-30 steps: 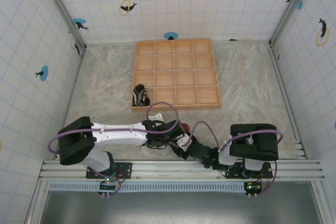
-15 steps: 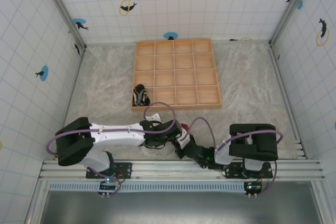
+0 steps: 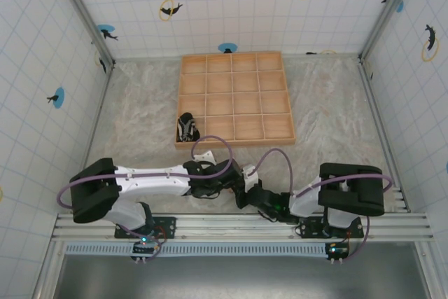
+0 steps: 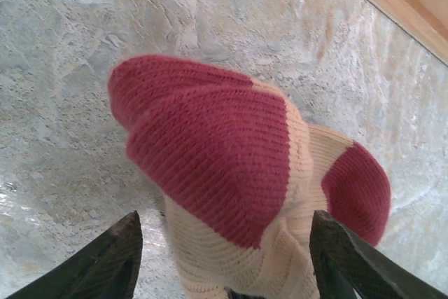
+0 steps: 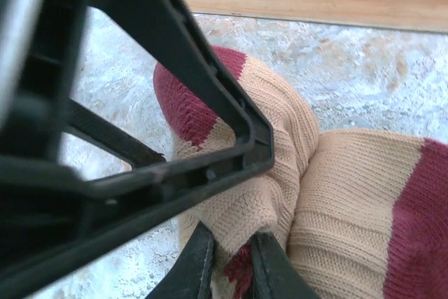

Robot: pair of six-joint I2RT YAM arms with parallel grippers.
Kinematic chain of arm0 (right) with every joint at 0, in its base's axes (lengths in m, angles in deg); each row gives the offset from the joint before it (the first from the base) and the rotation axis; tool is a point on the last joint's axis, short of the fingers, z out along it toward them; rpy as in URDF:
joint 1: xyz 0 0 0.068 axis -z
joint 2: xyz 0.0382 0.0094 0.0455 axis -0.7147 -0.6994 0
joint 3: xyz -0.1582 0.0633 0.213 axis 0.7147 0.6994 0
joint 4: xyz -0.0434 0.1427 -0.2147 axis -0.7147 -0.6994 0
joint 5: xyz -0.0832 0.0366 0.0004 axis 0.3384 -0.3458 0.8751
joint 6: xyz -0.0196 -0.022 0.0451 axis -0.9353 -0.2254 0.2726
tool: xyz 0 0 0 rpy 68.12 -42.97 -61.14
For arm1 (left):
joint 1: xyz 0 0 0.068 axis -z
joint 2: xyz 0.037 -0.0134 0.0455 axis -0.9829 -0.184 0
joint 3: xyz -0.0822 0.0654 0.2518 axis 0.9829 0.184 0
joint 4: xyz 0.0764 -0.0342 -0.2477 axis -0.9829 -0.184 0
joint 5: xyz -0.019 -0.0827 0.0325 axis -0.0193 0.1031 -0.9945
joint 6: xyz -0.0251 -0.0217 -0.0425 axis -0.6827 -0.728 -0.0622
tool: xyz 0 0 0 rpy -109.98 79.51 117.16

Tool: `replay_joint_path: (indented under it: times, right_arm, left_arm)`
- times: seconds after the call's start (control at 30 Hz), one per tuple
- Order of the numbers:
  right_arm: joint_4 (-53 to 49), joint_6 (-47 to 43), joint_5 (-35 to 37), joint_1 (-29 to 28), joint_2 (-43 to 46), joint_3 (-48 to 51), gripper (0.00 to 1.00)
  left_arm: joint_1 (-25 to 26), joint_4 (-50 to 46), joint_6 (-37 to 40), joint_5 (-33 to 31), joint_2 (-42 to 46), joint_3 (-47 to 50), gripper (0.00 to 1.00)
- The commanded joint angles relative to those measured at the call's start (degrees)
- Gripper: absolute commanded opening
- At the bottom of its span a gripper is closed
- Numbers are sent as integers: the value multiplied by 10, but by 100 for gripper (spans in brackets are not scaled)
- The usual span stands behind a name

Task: Roll the socks

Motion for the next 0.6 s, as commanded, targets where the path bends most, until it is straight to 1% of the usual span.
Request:
replay_joint_path:
  times: [0.0,0.1,0.2,0.3,0.47,0.57]
  right_arm:
    - [-136,123,-67,22,-4,25,0]
    - [-177,197,-86,28,6,30,0]
    - [-228,265,-98,30,12,31,0]
    - [-253,312,-103,28,29,40,0]
    - [-348,374,-109,29,62,29,0]
    - [-389,402,-111,29,80,28,0]
  left_arm:
    - [4,-5,2,-12,18,7,65]
    - [6,-5,2,-24,26,10,63]
    - [12,-5,-3,-38,31,10,59]
    - [21,-5,-3,-45,27,8,53]
    - [30,-4,-6,-48,22,12,52]
    - [33,11,2,-68,35,21,51]
